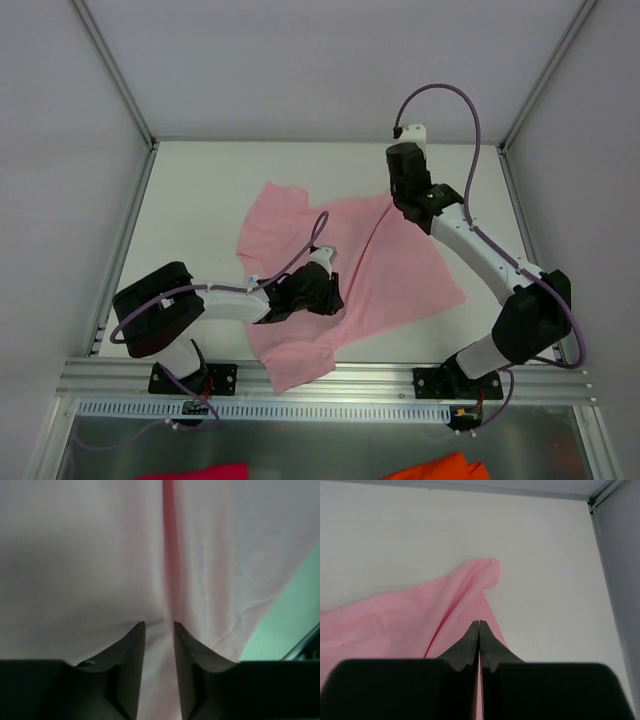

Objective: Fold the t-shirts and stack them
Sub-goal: Flatten out the tshirt

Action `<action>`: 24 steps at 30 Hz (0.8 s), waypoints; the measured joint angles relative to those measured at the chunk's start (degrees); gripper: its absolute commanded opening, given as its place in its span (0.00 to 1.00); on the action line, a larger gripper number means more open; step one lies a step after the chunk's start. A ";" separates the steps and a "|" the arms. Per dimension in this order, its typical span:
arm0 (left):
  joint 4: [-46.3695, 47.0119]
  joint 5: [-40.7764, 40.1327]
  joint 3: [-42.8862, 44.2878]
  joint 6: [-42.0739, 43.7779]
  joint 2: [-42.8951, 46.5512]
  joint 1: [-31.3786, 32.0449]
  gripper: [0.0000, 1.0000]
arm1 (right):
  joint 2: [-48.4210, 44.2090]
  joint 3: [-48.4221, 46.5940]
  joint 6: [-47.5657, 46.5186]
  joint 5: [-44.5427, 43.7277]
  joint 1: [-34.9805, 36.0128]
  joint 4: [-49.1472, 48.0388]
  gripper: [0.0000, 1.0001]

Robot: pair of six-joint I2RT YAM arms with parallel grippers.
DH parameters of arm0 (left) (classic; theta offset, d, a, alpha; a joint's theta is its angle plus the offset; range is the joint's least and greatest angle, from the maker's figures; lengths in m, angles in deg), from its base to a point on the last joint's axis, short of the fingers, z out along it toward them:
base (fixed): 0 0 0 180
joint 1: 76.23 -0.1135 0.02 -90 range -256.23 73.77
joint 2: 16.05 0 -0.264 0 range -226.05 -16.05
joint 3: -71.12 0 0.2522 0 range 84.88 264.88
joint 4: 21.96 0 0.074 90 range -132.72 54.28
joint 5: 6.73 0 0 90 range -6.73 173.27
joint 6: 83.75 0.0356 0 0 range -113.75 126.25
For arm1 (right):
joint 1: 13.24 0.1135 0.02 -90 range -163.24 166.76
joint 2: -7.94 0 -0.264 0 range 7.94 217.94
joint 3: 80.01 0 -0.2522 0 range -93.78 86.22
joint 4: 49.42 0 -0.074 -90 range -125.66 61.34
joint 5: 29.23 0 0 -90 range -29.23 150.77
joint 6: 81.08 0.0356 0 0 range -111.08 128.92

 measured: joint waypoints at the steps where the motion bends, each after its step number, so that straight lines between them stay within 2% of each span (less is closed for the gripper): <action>1: -1.53 -1.77 1.25 0.72 0.04 0.00 0.45 | -1.27 2.51 0.90 0.00 0.55 -1.20 0.01; 4: -6.27 -7.41 4.90 2.93 1.22 -0.11 0.62 | -3.04 11.23 2.99 0.33 0.90 -1.55 0.01; 6: -9.86 -11.50 7.91 3.74 2.45 -0.81 0.62 | -3.04 17.14 4.04 0.50 1.38 -1.05 0.01; 7: -11.43 -12.61 9.49 3.96 2.93 -1.51 0.60 | -3.06 19.61 4.46 0.37 2.05 -0.96 0.01; 8: -12.59 -13.18 11.26 4.26 3.15 -2.93 0.51 | -3.37 22.03 4.90 0.37 3.10 -0.87 0.01; 11: -14.32 -12.37 16.22 4.98 2.45 -10.45 0.37 | -5.90 27.54 5.97 0.61 6.97 -1.40 0.01; 12: -14.40 -11.67 17.62 5.01 1.60 -12.92 0.27 | -7.34 28.83 6.19 0.72 7.89 -1.57 0.01; 17: -19.63 -9.20 28.46 6.03 -9.53 -23.26 0.03 | -14.16 32.04 7.45 0.83 9.07 -4.04 0.01; 24: -26.60 -2.84 40.33 6.27 -22.62 -30.53 0.00 | -17.59 35.12 8.90 -0.55 14.29 -5.09 0.01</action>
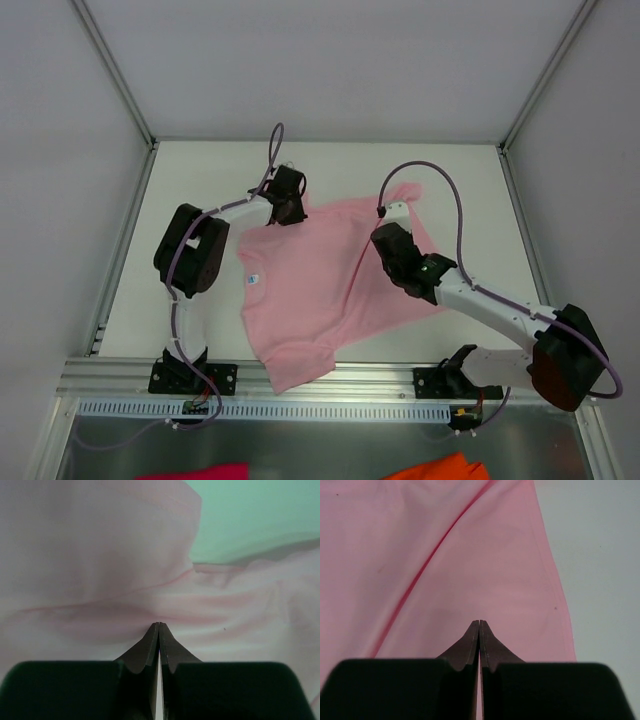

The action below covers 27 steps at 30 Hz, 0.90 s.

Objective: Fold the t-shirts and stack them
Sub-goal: Flatten out the tshirt

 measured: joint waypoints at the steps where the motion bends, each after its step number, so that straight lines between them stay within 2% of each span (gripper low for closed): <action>1: -0.96 0.57 1.42 0.00 -1.33 -0.59 0.00 | -0.46 0.26 0.22 -0.24 0.79 0.04 0.01; 11: -8.70 4.87 10.91 -0.68 -7.30 -7.45 0.00 | -6.75 1.68 1.31 -2.36 1.73 0.63 0.01; 21: -14.78 8.13 23.58 -1.49 -15.43 -16.61 0.00 | -7.39 2.36 1.51 -2.75 2.21 1.16 0.01; 27: -18.10 8.35 30.05 -1.42 -18.95 -18.40 0.00 | -7.43 2.45 1.51 -2.73 2.23 1.20 0.01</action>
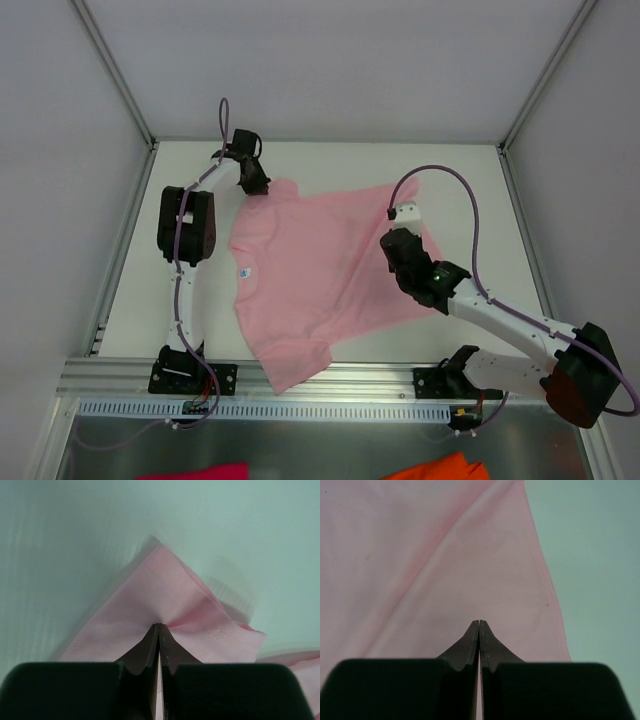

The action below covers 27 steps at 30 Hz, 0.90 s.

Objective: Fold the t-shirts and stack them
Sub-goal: Flatten out the tshirt

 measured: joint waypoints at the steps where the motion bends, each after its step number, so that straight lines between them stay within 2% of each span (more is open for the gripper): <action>1: -0.55 -0.02 1.03 0.07 -0.46 -0.20 0.00 | -0.09 0.11 -0.02 0.00 0.00 0.00 0.01; 11: -5.18 -0.83 11.93 1.27 -4.00 -3.02 0.00 | -0.48 0.94 -0.11 0.61 0.46 -0.26 0.01; 14: -3.98 -0.42 11.65 1.11 -3.58 -4.15 0.00 | -0.48 0.94 -0.11 0.61 0.66 -0.31 0.01; 17: 4.39 3.32 0.04 1.11 1.46 -4.83 0.00 | -0.22 0.94 -0.11 0.61 0.70 -0.48 0.01; 19: 6.40 4.85 -7.80 1.53 5.92 -4.26 0.00 | 0.66 0.94 -0.13 0.63 0.76 -0.68 0.01; 27: 15.63 5.81 -20.09 5.81 22.69 7.41 0.00 | 3.69 0.94 -0.13 0.66 1.49 -0.66 0.01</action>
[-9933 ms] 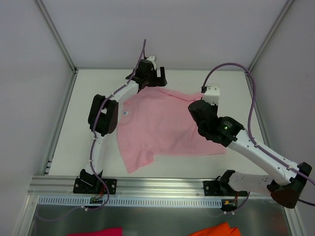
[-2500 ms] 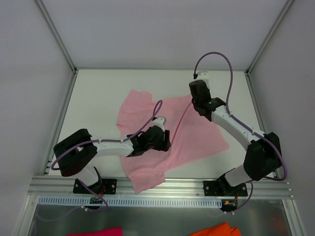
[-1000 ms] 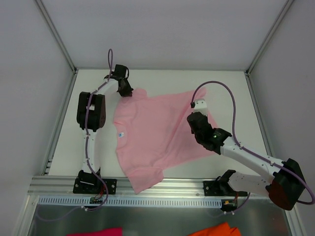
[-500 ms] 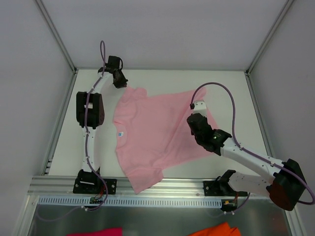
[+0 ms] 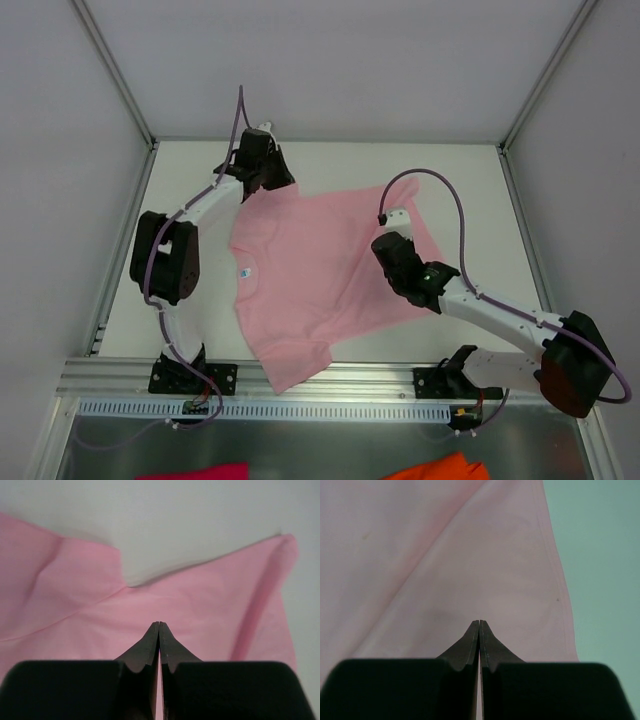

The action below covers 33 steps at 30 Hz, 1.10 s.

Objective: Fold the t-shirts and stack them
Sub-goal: Flatten out the tshirt

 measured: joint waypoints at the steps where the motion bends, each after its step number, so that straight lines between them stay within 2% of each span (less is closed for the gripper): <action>1: 1.68 0.15 -1.20 0.44 1.77 1.20 0.00 | 0.00 0.00 0.00 -0.02 0.00 0.00 0.01; 6: 8.37 2.89 -7.34 0.74 5.09 2.86 0.00 | 0.20 -0.02 0.00 -0.20 0.02 0.02 0.01; 17: 6.40 3.08 -7.78 -0.33 -8.96 3.30 0.00 | -0.57 -0.02 -0.02 -0.24 0.11 0.09 0.01; 26: 0.22 -2.29 -0.50 -1.64 -11.82 3.17 0.00 | -3.30 -0.02 -0.15 -0.63 0.13 0.68 0.01; 33: -4.09 -1.95 5.22 -3.82 -15.61 0.50 0.00 | -11.72 0.83 -0.13 -0.68 0.17 1.36 0.01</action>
